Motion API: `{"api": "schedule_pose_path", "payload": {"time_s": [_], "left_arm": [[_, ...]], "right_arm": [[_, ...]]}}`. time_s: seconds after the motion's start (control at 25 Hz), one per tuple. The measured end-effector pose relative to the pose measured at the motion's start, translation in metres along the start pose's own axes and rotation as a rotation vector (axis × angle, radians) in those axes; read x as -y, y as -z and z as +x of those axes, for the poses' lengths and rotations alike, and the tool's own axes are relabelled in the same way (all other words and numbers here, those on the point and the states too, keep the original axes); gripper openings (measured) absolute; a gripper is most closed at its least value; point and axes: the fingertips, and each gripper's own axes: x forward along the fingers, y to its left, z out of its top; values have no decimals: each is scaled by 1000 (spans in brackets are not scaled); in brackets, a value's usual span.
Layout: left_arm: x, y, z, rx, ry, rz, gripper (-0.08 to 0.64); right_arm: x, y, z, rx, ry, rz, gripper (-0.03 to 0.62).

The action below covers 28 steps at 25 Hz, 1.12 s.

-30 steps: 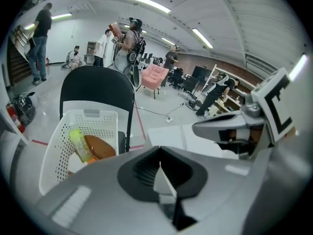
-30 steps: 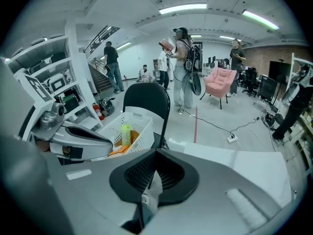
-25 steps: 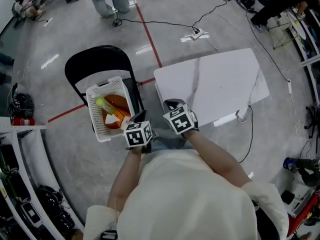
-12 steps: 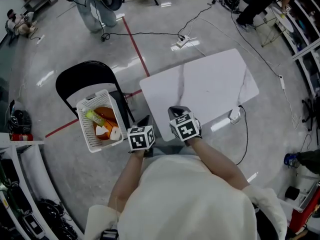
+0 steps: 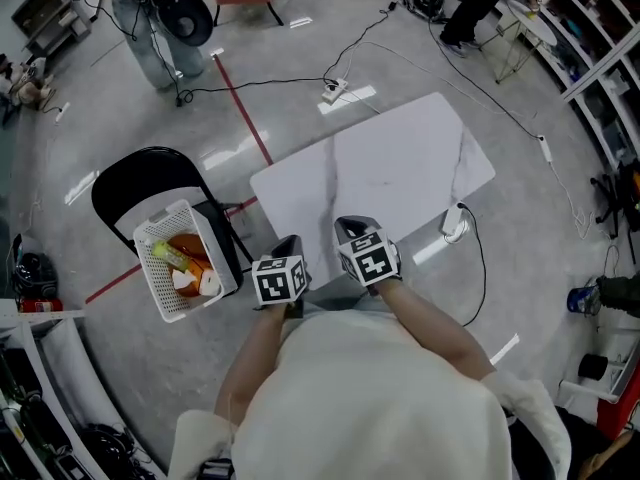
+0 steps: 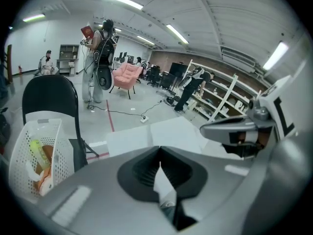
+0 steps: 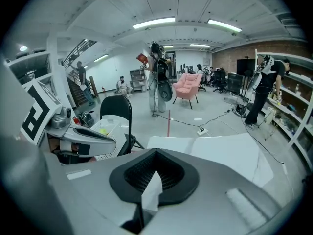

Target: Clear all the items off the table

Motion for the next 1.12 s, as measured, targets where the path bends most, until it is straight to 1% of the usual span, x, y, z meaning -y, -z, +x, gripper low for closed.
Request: {"api": "schedule_pose_path", "payload": {"time_s": [0.24, 0.44, 0.92, 1.12], "left_arm": [[29, 2, 11, -12, 25, 34, 9], [47, 1, 16, -17, 38, 58, 9], [53, -3, 17, -23, 35, 85, 9], [52, -3, 17, -25, 34, 90, 9]], "right_arm": [[25, 13, -16, 9, 21, 28, -3], [38, 19, -25, 16, 37, 24, -3], [47, 14, -30, 59, 48, 70, -3], [46, 12, -29, 68, 50, 74, -3]]}}
